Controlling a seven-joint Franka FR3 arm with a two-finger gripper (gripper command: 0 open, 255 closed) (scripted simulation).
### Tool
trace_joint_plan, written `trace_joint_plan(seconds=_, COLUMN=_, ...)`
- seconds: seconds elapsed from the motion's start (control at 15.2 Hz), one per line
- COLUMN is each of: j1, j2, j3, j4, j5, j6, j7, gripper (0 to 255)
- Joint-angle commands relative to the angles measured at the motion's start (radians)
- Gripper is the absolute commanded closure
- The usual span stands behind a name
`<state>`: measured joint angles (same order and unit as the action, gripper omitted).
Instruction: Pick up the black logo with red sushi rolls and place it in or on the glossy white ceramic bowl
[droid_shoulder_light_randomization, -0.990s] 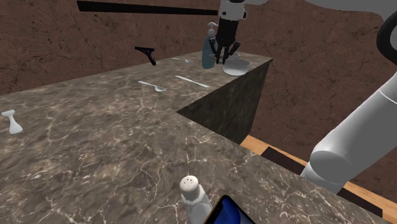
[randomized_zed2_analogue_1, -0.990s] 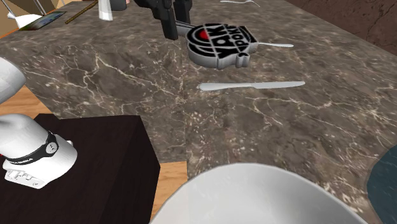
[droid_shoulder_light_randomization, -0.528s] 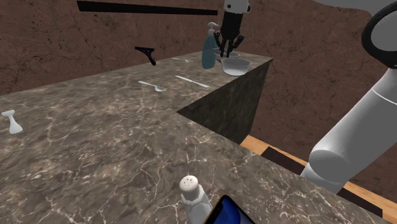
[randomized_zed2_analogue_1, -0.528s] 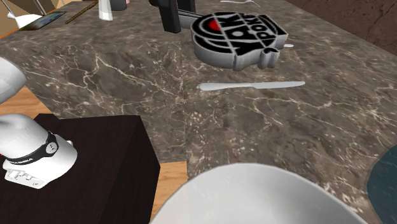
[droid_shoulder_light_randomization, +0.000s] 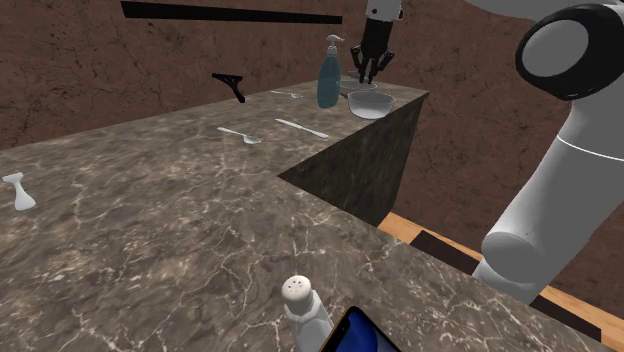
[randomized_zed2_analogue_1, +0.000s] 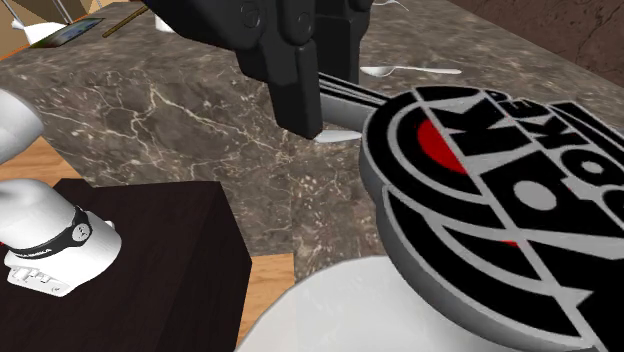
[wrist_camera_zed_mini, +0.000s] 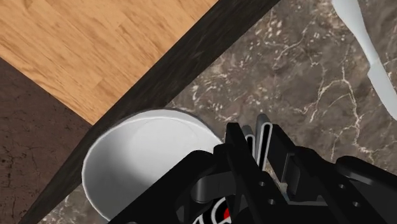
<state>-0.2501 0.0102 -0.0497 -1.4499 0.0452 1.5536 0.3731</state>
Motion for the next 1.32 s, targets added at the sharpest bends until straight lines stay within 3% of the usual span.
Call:
trace_joint_plan(seconds=0.0, j1=-0.023, j2=0.056, j3=-0.023, j4=0.073, j5=0.008, j6=-0.019, j7=-0.045, gripper=255)
trace_joint_plan(seconds=0.46, j1=-0.113, j2=0.276, j3=-0.075, j4=0.381, j5=0.051, j6=-0.116, j7=-0.169, gripper=255)
trace_joint_plan(seconds=1.25, j1=-0.099, j2=0.185, j3=-0.072, j4=0.082, j5=0.038, j6=0.093, j7=-0.176, gripper=255)
